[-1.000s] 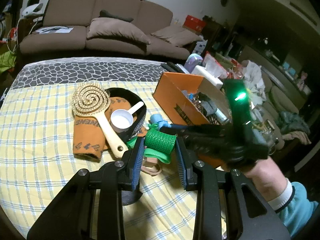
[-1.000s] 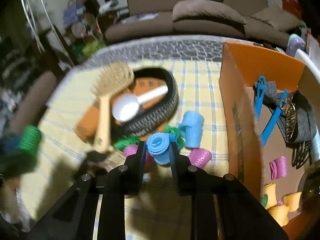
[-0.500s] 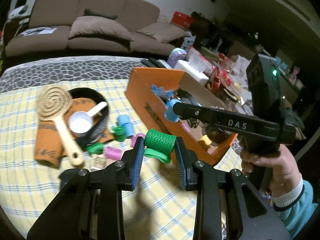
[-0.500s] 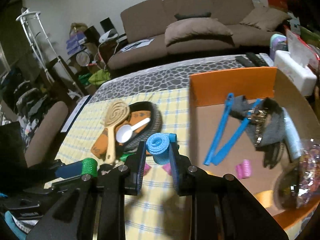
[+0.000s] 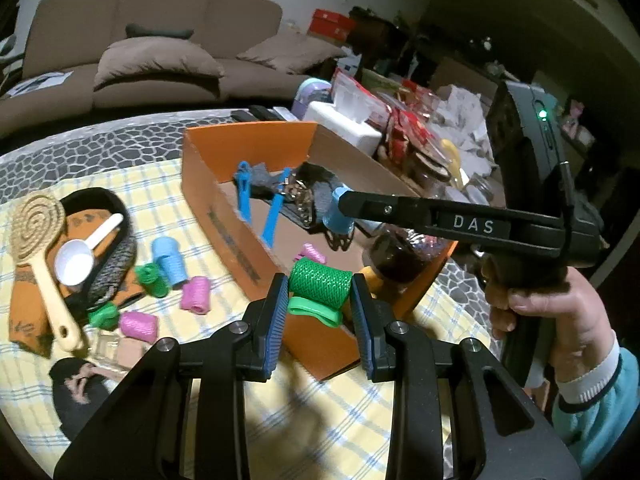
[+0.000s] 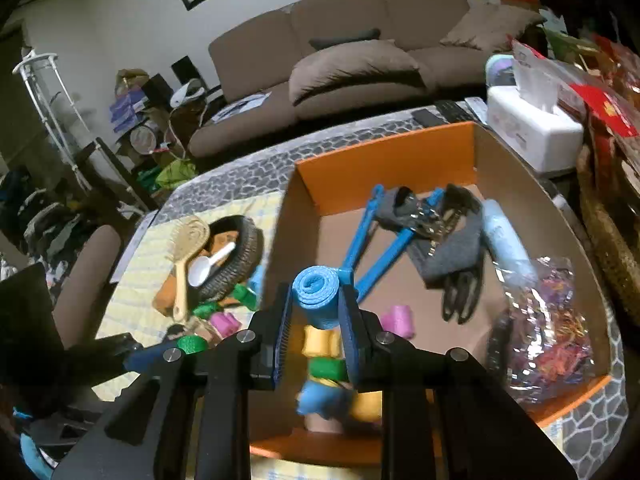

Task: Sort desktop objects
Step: 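Carry both curlers into the orange box and open both tools, then withdraw both tools from the box toward the pile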

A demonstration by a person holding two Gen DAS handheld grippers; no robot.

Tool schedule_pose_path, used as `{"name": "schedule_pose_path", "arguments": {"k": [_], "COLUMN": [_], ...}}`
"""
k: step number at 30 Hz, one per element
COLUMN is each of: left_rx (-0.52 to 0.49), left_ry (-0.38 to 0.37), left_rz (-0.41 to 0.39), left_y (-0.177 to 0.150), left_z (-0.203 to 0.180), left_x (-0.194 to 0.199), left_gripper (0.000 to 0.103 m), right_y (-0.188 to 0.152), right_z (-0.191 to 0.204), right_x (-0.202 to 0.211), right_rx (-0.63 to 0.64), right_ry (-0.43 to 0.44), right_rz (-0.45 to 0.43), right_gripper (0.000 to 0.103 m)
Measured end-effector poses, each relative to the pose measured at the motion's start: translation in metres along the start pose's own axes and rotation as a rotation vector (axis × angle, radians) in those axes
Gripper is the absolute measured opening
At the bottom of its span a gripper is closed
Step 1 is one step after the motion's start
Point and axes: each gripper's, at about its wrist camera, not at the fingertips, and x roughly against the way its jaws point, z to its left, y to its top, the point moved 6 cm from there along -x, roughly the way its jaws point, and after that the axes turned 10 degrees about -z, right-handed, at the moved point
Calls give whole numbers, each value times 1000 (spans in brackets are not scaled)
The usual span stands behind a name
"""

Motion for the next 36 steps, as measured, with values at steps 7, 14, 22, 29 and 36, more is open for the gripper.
{"name": "schedule_pose_path", "arguments": {"k": [7,14,22,29,36], "left_rx": [-46,-119,-140,-135,-124], "left_ry": [-1,28,52,46,54], "left_rz": [27,60,74,71,53], "left_y": [-6,-15,-19,-19,-15], "left_z": [-22,-38,-41,-40,-40], "left_x": [-22,-39,-46,-46,-41], "left_gripper": [29,29,30,39,50], "right_y": [-12,-28,-38,-38,-35], "right_z": [-26,-41,-48,-50,-50], "right_x": [2,-9,-15,-15,-11], "right_rx": [17,4,-3,-27,-36], "right_ry": [-61,-87,-102,-102,-101], "right_rz": [46,112,153,156,138], "right_gripper": [23,23,24,26,28]}}
